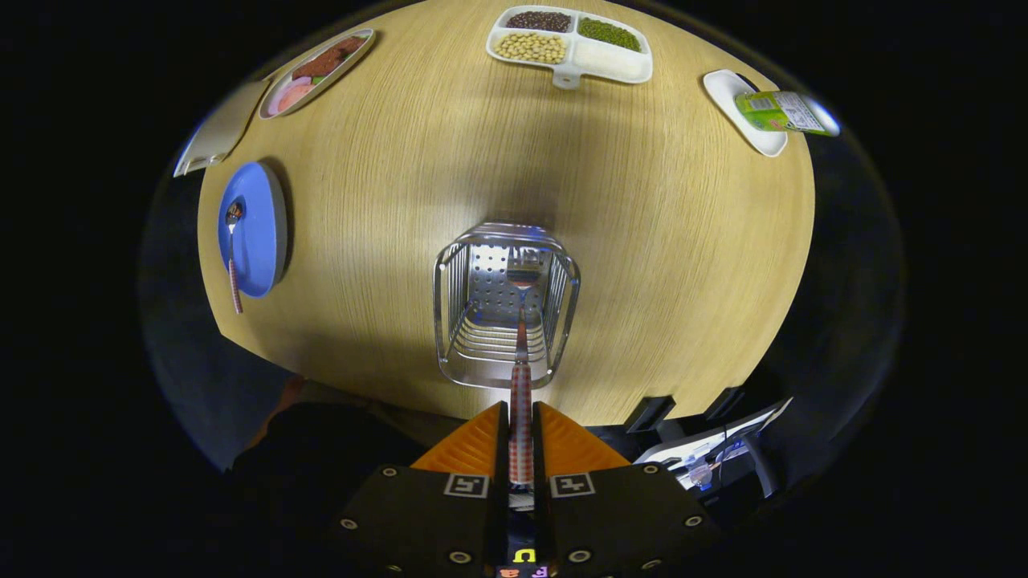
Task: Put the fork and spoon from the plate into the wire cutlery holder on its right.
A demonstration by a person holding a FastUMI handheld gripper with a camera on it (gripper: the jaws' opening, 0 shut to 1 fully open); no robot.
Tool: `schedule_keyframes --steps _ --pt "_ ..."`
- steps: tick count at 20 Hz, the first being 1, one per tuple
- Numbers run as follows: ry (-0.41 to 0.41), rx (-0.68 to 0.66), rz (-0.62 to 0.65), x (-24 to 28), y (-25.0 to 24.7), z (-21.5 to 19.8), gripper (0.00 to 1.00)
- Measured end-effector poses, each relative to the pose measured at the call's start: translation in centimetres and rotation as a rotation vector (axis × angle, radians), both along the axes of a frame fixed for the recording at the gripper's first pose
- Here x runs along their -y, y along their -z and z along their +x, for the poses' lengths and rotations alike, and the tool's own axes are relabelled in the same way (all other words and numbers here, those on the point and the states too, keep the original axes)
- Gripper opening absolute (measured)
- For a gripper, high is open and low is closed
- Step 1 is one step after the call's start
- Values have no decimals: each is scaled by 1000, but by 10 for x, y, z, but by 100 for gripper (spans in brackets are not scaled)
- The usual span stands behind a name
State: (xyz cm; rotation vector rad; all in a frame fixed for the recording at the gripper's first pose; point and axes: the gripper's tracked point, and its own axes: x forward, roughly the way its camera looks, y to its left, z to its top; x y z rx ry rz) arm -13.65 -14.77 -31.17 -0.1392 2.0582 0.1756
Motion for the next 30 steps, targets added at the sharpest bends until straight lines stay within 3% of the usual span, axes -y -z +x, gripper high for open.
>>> schedule_keyframes --steps 6,8,10,11,13,14,19,30 --pt "91 179 45 -12 -8 29 19" --pt "121 277 72 -19 -15 45 26" --pt "155 346 103 -34 -27 53 54" --pt "167 367 120 -41 -33 53 73" --pt "170 406 130 -52 -42 51 90" --pt "165 425 134 -59 -45 51 93" --pt "148 465 170 -108 -55 42 97" --pt "-3 478 310 -238 -50 32 97"
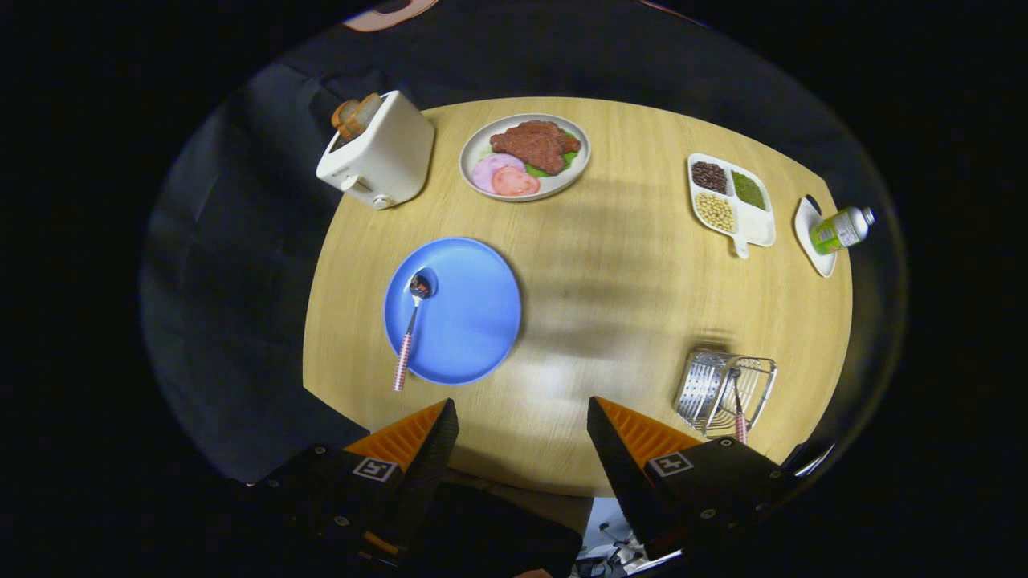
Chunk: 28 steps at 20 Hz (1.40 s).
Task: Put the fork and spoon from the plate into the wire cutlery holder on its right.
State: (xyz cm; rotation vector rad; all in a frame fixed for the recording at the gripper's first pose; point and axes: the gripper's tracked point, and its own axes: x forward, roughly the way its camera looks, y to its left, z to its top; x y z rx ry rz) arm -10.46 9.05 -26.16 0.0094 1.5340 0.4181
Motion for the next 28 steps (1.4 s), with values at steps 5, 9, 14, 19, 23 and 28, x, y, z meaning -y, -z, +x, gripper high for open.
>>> schedule_keyframes --steps 5,9,14,19,23,28 --pt "-45 15 38 -62 12 3 98" --pt "-49 -14 56 -103 27 -4 98" --pt "-33 -62 48 -132 50 -13 97" --pt "-14 -71 14 -138 68 -18 87" --pt "-8 -98 -11 -148 85 -27 76" --pt "12 -103 -59 -151 106 -32 67"
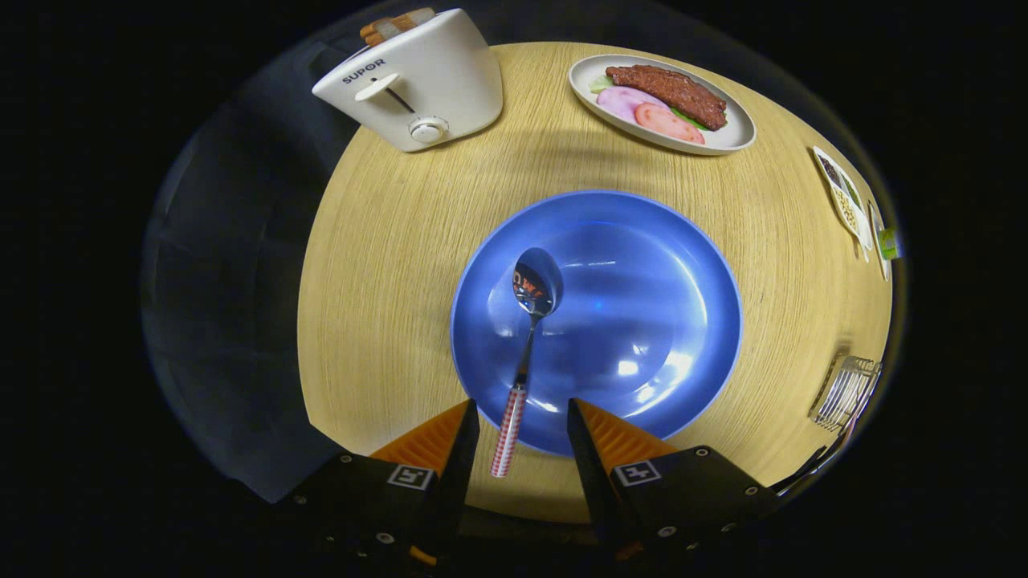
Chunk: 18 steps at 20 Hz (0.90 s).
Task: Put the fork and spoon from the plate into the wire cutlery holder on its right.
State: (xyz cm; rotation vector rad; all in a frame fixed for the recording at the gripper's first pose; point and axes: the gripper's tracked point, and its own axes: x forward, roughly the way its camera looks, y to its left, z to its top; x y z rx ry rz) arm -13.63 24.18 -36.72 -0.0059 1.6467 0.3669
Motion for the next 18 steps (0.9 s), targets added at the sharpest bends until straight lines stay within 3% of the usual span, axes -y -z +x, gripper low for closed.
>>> schedule_keyframes --steps 5,13,18 --pt "-6 -17 -29 -3 11 -12 42" --pt "10 -7 -59 -4 25 -11 17" --pt "-10 5 -67 -3 37 -11 14"
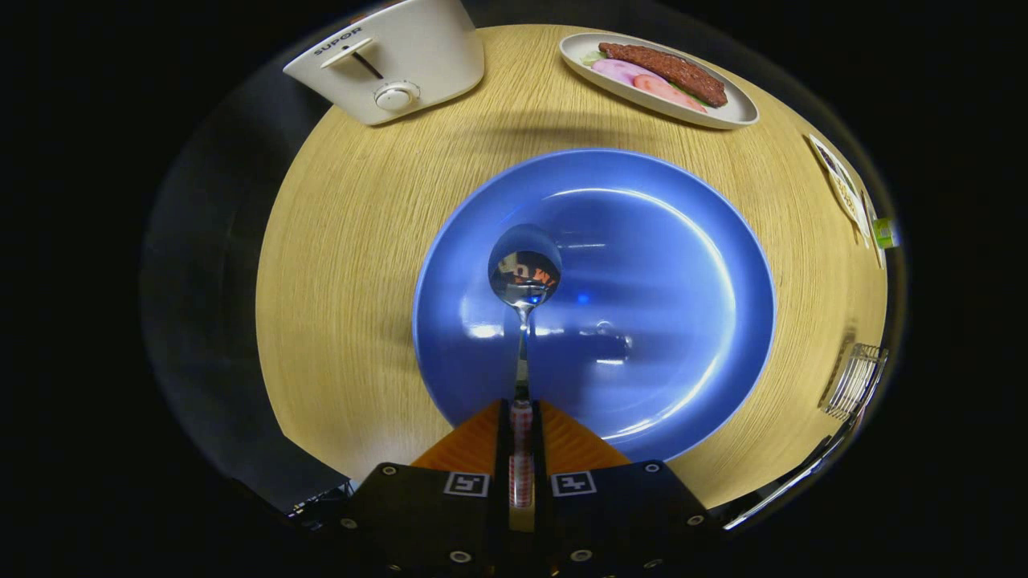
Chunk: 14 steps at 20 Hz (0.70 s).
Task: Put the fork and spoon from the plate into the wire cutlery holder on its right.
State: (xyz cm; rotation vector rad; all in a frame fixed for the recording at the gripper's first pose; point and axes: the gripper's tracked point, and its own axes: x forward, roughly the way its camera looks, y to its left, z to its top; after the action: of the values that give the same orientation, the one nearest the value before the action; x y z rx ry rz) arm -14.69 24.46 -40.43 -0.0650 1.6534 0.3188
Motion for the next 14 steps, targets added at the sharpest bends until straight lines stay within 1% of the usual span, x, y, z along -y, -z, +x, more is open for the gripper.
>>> schedule_keyframes --steps 4,5,8,14 --pt "-16 6 8 5 -3 3 14" --pt "-16 -2 10 7 -6 3 10" --pt "-23 0 37 16 -21 6 8" --pt "-52 54 3 73 -52 22 8"
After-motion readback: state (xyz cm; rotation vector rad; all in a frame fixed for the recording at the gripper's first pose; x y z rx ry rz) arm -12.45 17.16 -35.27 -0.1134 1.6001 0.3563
